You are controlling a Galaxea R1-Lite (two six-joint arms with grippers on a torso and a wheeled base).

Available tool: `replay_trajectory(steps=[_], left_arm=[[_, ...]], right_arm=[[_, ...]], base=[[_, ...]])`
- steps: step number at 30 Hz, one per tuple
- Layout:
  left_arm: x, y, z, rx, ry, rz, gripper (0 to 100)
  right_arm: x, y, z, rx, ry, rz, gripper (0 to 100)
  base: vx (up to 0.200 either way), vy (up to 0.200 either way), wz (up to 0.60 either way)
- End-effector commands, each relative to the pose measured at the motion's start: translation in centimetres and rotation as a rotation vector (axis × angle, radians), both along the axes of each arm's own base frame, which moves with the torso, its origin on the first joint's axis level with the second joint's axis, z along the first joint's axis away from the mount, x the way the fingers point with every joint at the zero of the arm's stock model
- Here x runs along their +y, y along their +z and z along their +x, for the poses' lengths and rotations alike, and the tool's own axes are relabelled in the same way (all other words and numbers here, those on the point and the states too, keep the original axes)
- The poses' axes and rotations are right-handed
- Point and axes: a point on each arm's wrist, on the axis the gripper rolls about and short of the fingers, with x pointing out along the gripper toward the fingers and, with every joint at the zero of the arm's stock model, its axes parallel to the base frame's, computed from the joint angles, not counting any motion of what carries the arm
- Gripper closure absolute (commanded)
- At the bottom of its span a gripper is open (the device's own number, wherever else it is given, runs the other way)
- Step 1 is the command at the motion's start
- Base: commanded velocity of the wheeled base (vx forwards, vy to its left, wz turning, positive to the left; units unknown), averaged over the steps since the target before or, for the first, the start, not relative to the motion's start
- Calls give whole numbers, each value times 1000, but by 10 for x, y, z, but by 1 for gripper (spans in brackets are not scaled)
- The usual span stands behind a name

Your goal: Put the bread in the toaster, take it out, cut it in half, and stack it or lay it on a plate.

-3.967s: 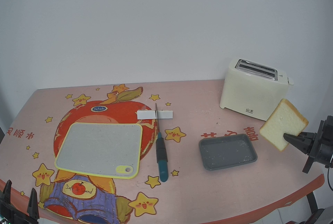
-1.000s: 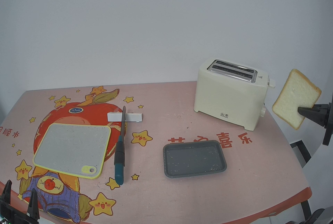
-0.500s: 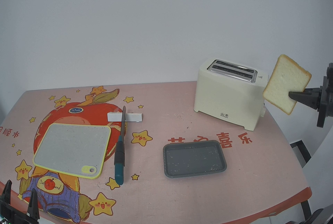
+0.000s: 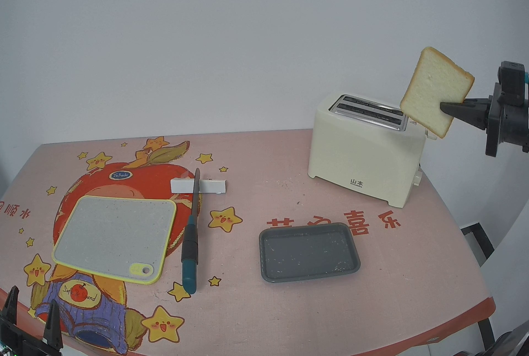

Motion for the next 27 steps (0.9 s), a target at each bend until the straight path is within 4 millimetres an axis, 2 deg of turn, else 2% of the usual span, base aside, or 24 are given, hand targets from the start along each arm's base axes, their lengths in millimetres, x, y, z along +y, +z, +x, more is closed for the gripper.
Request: replay_trajectory(steps=[1, 15, 24, 27], left_arm=[[0, -5, 1, 11, 0, 0, 0], [0, -5, 1, 11, 0, 0, 0], [0, -5, 1, 11, 0, 0, 0], [0, -5, 1, 10, 0, 0, 0]], right_arm=[[3, -3, 18, 21, -1, -4, 100], [12, 2, 70, 7, -3, -10, 100], [13, 1, 93, -15, 2, -42, 100], [14, 3, 106, -25, -3, -41, 100]], base=[[0, 0, 0], [0, 0, 0], [0, 0, 0], [0, 0, 0]])
